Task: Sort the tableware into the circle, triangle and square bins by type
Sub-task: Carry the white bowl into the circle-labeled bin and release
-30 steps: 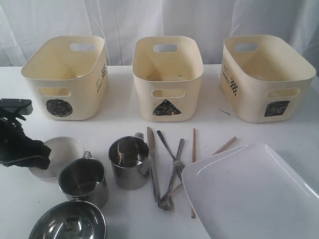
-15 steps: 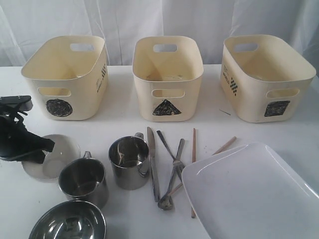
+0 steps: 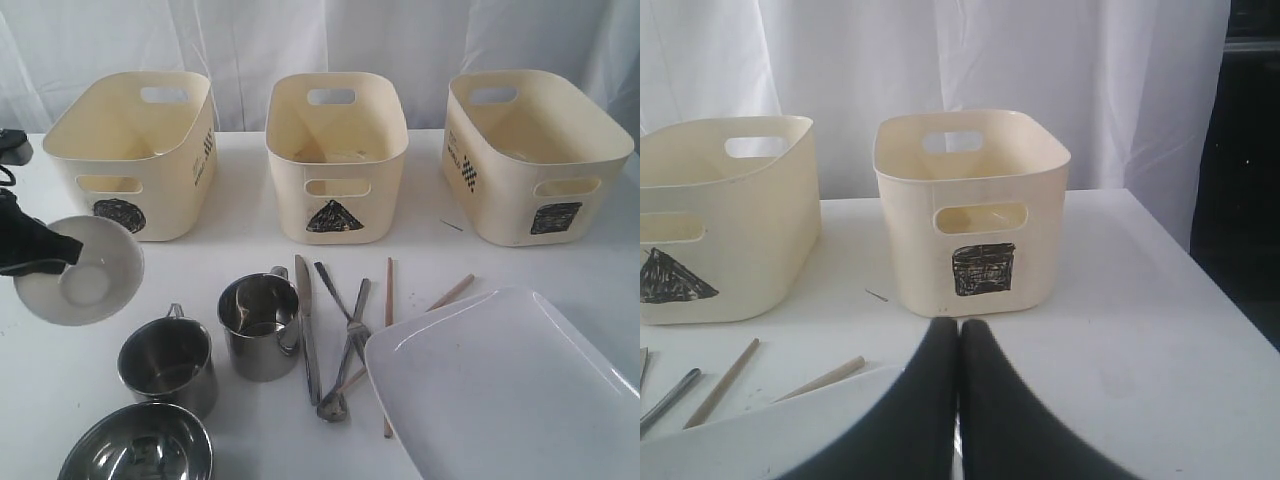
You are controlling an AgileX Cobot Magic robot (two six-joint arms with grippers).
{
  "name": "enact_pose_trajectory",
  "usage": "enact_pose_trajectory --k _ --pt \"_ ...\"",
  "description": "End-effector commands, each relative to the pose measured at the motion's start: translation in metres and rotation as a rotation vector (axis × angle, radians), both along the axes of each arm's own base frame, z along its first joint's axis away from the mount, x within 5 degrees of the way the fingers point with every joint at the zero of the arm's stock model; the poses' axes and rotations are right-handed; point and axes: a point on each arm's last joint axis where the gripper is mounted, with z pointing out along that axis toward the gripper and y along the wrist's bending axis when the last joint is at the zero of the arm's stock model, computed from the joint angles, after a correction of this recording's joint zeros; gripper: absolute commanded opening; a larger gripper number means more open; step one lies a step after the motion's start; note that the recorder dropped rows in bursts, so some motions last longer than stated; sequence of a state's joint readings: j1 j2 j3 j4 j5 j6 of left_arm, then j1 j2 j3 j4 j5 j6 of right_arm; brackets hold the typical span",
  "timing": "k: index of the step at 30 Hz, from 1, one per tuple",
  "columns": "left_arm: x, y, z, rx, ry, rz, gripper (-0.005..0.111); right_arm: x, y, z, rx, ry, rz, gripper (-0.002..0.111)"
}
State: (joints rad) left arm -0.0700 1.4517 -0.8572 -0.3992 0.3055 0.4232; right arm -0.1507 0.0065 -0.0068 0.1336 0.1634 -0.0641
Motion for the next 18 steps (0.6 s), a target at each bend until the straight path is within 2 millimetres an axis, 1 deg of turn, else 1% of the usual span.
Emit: enact_pose_trajectory --k 1,5,7,12,15,18 --pt "-0.01 -0.001 0.03 -0.015 -0.088 -0.01 0.0 0.0 0.0 -0.001 -0.011 -0.006 0.002 0.0" --pt "0.002 -0.002 0.068 -0.022 -0.216 -0.014 0.0 0.0 0.0 -0.001 -0.011 -0.006 0.002 0.0" --pt "0.013 -0.003 0.089 -0.024 -0.278 -0.018 0.0 0.0 0.0 -0.001 -0.011 -0.006 0.002 0.0" --pt "0.043 -0.006 0.127 -0.02 -0.377 -0.045 0.0 0.0 0.0 -0.001 -0.011 -0.006 0.002 0.0" --pt "0.066 -0.007 0.134 -0.009 -0.392 -0.054 0.0 0.0 0.0 -0.001 -0.011 -0.006 0.002 0.0" --pt "0.092 -0.009 0.127 -0.007 -0.38 -0.056 0.0 0.0 0.0 -0.001 -0.011 -0.006 0.002 0.0"
